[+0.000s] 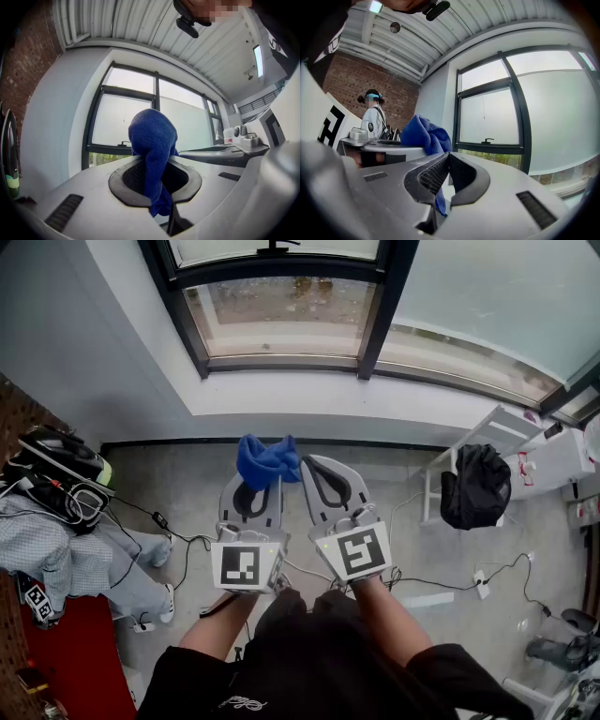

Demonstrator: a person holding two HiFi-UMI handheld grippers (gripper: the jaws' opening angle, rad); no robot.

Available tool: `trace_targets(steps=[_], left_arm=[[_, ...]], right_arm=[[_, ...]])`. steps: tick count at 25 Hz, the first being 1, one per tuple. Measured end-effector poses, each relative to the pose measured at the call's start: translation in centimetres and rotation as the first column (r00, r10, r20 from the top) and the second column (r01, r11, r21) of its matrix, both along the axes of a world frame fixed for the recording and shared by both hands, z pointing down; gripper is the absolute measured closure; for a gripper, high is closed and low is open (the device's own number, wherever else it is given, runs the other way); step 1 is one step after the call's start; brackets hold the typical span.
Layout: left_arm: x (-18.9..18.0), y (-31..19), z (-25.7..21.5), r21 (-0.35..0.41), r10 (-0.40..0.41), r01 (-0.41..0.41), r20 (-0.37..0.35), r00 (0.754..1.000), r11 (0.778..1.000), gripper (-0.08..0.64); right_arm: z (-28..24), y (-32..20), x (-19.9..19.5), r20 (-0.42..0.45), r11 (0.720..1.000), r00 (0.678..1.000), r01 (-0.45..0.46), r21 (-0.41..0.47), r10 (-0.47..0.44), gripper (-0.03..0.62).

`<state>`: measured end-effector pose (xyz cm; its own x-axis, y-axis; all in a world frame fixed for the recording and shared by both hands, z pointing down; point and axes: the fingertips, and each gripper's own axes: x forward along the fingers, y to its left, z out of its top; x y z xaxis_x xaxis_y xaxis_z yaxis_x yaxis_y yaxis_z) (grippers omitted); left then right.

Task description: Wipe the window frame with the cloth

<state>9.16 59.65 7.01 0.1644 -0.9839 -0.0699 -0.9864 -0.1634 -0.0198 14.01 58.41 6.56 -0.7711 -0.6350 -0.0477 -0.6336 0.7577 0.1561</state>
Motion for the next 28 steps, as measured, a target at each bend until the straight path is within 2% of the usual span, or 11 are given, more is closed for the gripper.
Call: trace_targets(steps=[12, 18, 25, 28], left_arm=[[-1.9, 0.0, -0.2, -0.011, 0.016, -0.016, -0.007, 1.000, 1.000, 0.503], [-7.6, -0.1, 0.0, -0.008, 0.021, -0.021, 0.006, 1.000, 1.000, 0.503], [-10.3, -1.6, 1.5, -0.043, -0.030, 0.030, 0.002, 1.000, 0.999, 0.503], [-10.1, -1.3, 2.4, -0.027, -0.096, 0.096, 0.005, 0.995, 0.995, 0.503]], right_arm=[[-1.0, 0.0, -1.8, 0.040, 1.000, 0.999, -0.020, 0.002, 0.020, 0.586], [-0.7, -0.1, -7.6, 0.057, 1.000, 0.998, -0.016, 0.000, 0.016, 0.586], [0.9, -1.7, -10.2, 0.022, 0.999, 0.999, 0.037, -0.028, -0.037, 0.586], [1.6, -2.3, -9.8, 0.042, 0.995, 0.995, 0.096, -0.012, -0.096, 0.586]])
